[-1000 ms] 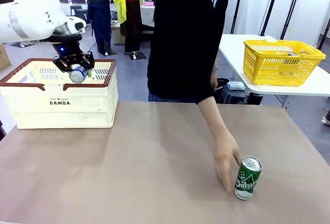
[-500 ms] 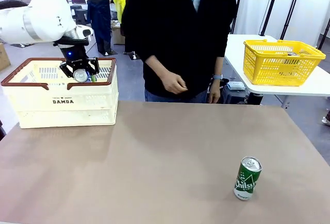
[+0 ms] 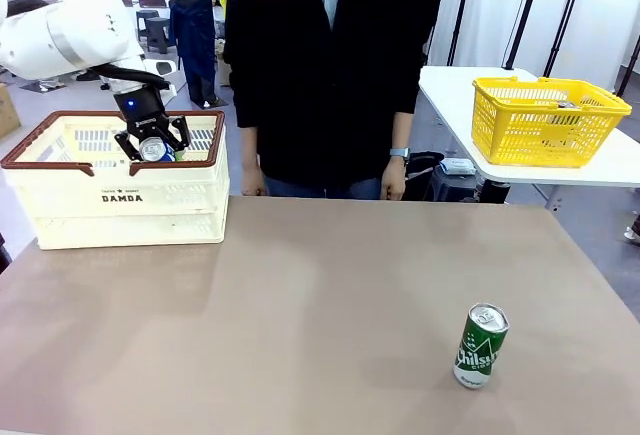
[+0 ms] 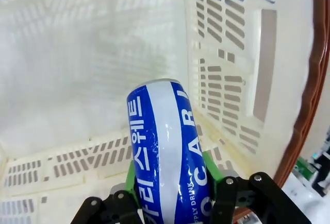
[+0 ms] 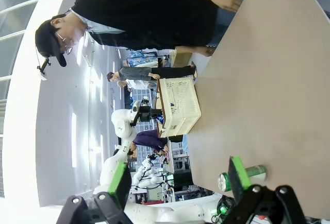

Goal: Place the drinks into the Shopping basket.
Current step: Pick up one drink and place it into the Shopping basket.

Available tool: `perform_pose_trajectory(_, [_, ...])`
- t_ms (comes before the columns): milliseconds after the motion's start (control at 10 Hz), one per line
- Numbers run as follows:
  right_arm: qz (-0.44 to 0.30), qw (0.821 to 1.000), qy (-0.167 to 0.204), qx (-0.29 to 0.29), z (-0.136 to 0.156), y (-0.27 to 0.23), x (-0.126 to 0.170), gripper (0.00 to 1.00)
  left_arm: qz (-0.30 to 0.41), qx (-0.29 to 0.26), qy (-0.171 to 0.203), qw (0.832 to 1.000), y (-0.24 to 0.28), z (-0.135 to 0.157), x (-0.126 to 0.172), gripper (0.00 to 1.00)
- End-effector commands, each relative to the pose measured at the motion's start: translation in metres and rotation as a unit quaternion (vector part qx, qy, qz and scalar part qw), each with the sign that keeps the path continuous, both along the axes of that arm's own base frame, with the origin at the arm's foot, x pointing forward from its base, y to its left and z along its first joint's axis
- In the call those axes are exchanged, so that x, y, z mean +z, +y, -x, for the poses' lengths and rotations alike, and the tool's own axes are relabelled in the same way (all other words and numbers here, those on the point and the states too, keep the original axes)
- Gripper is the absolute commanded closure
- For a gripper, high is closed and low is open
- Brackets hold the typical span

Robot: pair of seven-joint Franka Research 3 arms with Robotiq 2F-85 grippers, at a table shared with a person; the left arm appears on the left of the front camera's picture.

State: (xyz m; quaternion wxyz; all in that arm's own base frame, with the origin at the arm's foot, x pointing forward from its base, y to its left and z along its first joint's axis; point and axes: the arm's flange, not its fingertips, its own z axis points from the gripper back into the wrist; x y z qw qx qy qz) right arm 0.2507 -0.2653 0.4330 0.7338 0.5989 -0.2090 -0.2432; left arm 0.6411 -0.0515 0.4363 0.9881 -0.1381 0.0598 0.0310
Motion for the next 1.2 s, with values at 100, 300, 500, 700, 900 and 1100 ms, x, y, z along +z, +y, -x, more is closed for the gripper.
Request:
perform_pose_trajectory(100, [-0.006, 1.0, -0.004, -0.002, -0.0003, -0.0002, 0.0033, 0.0, 0.011, 0.0, 0.006, 1.0, 0.0142, -0.0193, -0.0206, 1.0])
perform_pose_trajectory(300, [-0.006, 1.0, -0.004, -0.002, -0.0003, -0.0002, 0.0033, 0.0, 0.012, -0.001, 0.007, 1.0, 0.0145, -0.0239, -0.0238, 1.0])
perform_pose_trajectory(500, [-0.006, 1.0, -0.004, -0.002, -0.0003, -0.0002, 0.0033, 0.0, 0.014, 0.0, -0.001, 1.0, 0.015, -0.0234, -0.0239, 1.0])
perform_pose_trajectory(700, [-0.006, 1.0, -0.004, -0.002, -0.0003, -0.0002, 0.0033, 0.0, 0.011, 0.001, -0.006, 1.0, 0.015, -0.0227, -0.0237, 0.96])
perform_pose_trajectory(900, [-0.006, 1.0, -0.004, -0.002, -0.0003, -0.0002, 0.0033, 0.0, 0.008, -0.002, -0.006, 1.0, 0.0151, -0.0225, -0.0243, 0.0])
perform_pose_trajectory(1100, [-0.006, 1.0, -0.004, -0.002, -0.0003, -0.0002, 0.0033, 0.0, 0.007, -0.003, -0.008, 1.0, 0.0161, -0.022, -0.0239, 0.0])
